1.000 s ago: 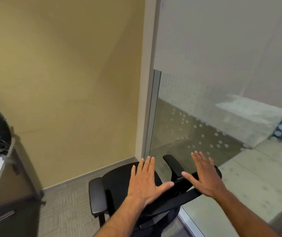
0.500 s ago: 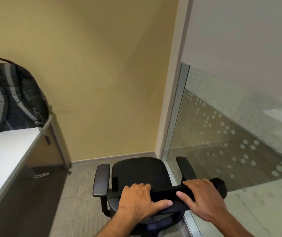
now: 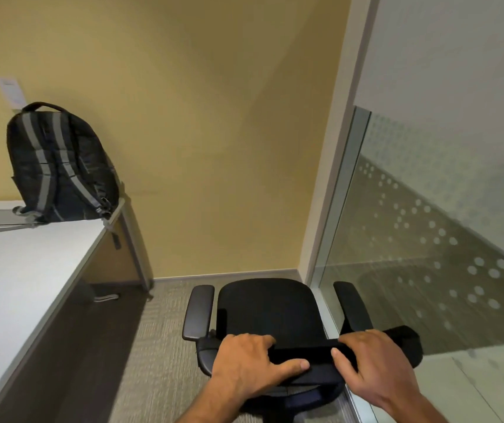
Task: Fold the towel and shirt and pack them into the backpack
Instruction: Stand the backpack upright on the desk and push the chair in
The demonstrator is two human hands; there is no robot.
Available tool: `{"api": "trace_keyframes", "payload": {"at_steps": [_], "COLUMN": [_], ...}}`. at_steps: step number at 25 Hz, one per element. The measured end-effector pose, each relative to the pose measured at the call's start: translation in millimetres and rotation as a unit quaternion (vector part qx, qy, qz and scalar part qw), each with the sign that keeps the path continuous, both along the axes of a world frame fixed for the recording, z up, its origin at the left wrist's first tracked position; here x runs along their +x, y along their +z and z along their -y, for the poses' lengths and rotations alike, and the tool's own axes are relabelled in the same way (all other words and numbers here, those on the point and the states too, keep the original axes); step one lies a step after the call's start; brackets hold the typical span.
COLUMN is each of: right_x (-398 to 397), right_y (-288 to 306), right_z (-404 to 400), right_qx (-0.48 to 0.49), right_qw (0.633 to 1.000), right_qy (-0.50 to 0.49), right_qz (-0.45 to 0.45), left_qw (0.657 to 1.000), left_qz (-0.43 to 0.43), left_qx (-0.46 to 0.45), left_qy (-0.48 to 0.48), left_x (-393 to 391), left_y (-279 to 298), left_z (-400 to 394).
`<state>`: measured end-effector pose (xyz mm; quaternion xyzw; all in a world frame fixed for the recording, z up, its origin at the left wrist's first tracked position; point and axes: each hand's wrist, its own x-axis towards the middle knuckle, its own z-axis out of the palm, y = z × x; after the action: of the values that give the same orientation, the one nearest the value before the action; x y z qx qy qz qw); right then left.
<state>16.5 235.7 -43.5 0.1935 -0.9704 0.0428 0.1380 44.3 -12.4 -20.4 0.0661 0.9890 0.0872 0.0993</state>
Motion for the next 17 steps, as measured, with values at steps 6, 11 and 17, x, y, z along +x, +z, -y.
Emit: {"api": "trace_keyframes", "payload": {"at_steps": [6, 11, 17], "right_x": [0.0, -1.3, -11.6], "right_y": [2.4, 8.2, 12.8], "right_z": [28.0, 62.1, 100.1], "right_qx": [-0.016, -0.025, -0.032], "right_qw": [1.000, 0.999, 0.996], "right_qy": [0.021, 0.035, 0.071], "right_qz": [-0.006, 0.021, 0.033], "left_qw": [1.000, 0.998, 0.996], "left_qz": [-0.014, -0.025, -0.026], "left_qx": [0.003, 0.021, 0.019], "left_qy": [0.023, 0.053, 0.083], "left_x": [6.9, 12.6, 16.0], "left_y": [-2.6, -3.1, 1.9], "left_z": [24.5, 55.4, 88.8]}}
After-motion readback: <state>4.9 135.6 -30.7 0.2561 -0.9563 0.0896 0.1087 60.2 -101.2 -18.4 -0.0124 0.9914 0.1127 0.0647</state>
